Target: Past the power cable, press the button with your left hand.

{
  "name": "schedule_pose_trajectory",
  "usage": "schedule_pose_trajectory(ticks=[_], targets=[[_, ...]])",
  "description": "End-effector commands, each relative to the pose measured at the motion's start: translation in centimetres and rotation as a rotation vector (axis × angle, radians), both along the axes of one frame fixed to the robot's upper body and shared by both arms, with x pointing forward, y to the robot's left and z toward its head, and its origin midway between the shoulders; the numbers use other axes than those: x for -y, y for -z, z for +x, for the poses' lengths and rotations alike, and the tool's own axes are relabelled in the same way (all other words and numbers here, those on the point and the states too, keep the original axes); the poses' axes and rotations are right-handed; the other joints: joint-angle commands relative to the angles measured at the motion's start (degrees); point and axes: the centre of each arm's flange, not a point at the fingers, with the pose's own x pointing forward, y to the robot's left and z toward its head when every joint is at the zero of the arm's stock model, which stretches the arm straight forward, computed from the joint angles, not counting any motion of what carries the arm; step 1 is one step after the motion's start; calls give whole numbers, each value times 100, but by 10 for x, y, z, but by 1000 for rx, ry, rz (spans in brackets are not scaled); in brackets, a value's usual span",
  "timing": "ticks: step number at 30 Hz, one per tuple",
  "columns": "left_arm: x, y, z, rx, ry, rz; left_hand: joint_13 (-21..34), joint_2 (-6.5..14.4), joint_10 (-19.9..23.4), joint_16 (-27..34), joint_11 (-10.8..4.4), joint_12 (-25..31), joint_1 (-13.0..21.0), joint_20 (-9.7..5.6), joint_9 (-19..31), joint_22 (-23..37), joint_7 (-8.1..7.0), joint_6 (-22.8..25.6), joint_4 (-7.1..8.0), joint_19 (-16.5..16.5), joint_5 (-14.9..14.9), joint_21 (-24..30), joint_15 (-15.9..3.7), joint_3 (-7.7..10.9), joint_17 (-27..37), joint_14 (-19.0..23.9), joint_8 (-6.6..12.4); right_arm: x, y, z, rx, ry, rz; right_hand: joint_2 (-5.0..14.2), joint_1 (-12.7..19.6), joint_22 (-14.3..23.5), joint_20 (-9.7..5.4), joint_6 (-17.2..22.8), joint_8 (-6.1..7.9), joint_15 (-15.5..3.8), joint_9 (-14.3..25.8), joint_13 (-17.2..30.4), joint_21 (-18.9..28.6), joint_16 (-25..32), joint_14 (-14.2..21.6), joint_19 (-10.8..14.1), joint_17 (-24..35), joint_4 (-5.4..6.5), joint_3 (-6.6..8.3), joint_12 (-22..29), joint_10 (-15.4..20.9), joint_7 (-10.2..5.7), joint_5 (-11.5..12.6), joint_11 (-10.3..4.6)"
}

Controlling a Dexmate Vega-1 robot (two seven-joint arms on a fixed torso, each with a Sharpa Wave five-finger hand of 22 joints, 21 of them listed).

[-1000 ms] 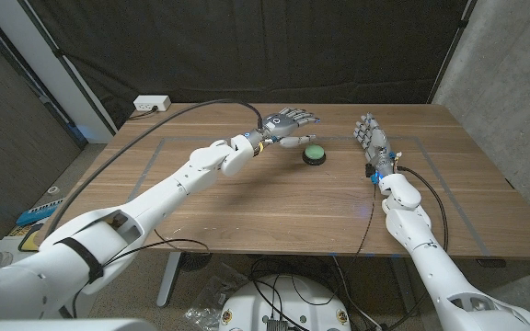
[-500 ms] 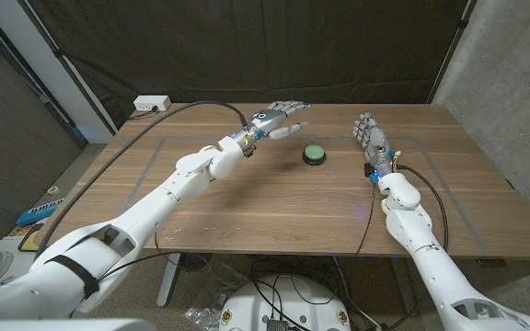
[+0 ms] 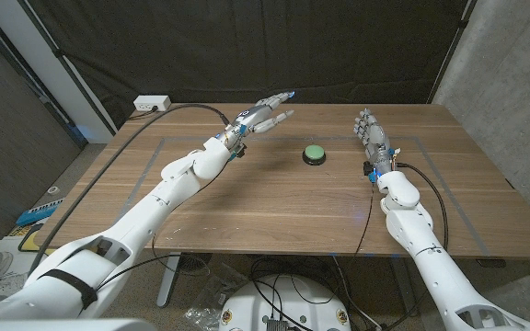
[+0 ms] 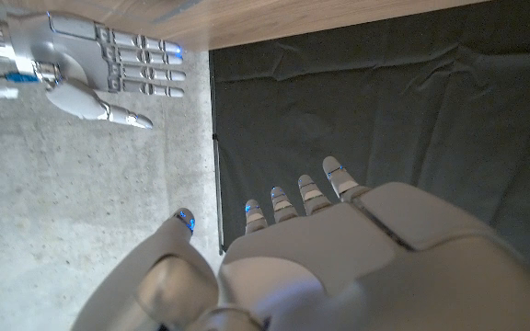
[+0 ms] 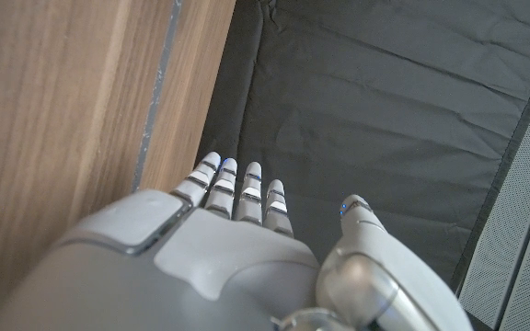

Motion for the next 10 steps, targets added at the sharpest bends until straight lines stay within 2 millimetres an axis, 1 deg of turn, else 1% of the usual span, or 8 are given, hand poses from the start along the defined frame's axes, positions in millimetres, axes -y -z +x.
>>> schedule_pose_trajectory(ticks=[1,6,10], targets=[[-23,6,-9,-66,80,-129,18,81,-48,-7,12,34,26,55,-5,19,-20,-53,-23,-65,-11,-8,-175,27,8,-60,6,-3,-2,-22,13,29,-21,-17,-64,20,5,76,31,-7,10,10,-2,7,79,22,20,26,-1,23,54,-12,-28,-1],[-26,14,-6,-94,75,-130,16,79,-43,-7,12,46,28,72,-7,19,-20,-54,-23,-71,-21,-14,-169,27,6,-78,22,-4,4,-27,7,29,-14,-22,-74,20,9,74,27,-15,10,10,-4,5,80,22,19,28,-3,17,43,-12,-27,-2],[-28,19,-4,-105,66,-141,14,78,-86,-9,32,39,28,90,-8,20,-17,-89,-20,-100,-31,-28,-154,27,5,-104,22,-2,7,-27,9,26,-1,-24,-80,20,7,62,21,-13,10,10,-4,3,80,25,18,28,-3,15,41,-20,-27,5]])
